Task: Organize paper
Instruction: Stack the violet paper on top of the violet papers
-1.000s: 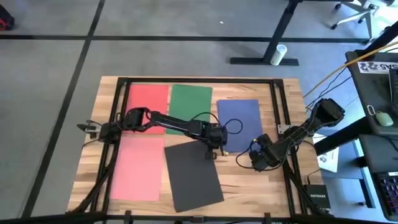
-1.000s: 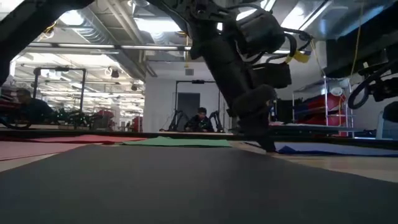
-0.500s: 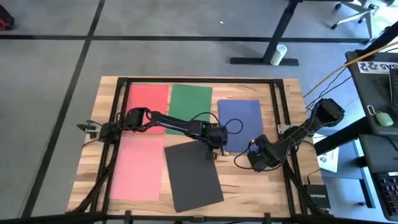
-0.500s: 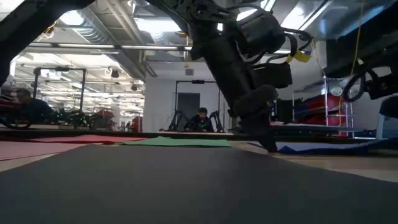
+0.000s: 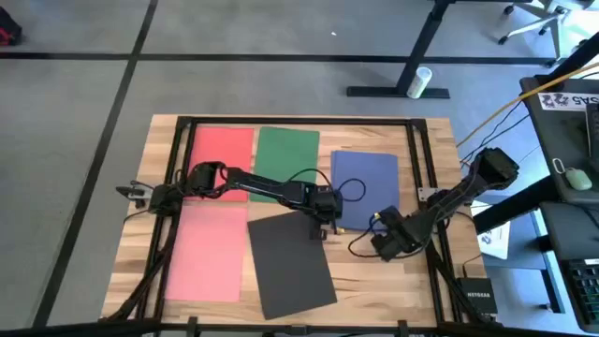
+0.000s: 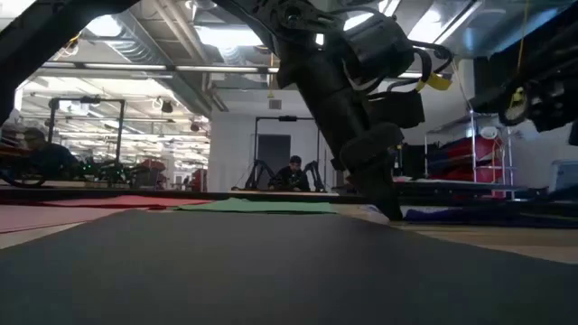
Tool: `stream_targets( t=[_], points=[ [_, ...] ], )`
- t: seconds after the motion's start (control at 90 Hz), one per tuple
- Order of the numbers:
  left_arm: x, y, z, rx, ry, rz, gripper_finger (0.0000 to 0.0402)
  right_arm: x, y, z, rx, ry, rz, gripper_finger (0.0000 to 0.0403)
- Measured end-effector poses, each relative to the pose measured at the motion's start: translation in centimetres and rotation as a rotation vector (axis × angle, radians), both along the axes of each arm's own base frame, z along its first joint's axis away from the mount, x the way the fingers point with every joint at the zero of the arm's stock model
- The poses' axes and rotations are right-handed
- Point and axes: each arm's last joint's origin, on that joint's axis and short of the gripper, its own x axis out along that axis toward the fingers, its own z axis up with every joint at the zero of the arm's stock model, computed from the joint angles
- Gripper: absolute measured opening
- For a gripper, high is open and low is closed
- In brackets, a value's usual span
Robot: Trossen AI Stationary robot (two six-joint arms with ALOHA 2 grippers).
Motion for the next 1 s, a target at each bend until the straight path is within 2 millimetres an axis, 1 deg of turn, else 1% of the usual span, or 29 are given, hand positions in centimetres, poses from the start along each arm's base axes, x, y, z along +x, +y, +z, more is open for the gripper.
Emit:
stream_targets(
  t=[0.178,0.311,0.433,0.6,0.689,0.844,1.0],
  points=[
    [0.0,0.0,0.0,0.0,0.001,0.0,0.0,-0.7,0.7,0.0,0.011,0.028,0.016,0.0],
    [0.0,0.0,0.0,0.0,0.001,0.0,0.0,-1.4,0.8,0.1,-0.025,0.056,-0.013,0.0],
    [0.0,0.0,0.0,0.0,0.001,0.0,0.0,-1.6,0.7,-0.1,-0.043,0.045,-0.026,0.0],
    [-0.1,0.0,0.9,0.0,-0.013,0.0,0.0,-1.8,0.4,-1.3,-0.03,0.016,-0.028,0.0],
    [-0.2,0.0,1.6,-0.001,-0.024,-0.001,0.0,-1.9,0.4,-1.5,-0.026,0.013,-0.026,0.0],
    [-0.3,-0.1,2.7,0.007,-0.047,-0.01,0.0,-1.4,0.9,-0.4,0.012,-0.011,0.027,0.0],
    [-0.4,0.0,2.6,0.014,-0.028,-0.015,0.0,-0.9,1.5,0.7,0.07,-0.033,0.131,0.0]
  ],
)
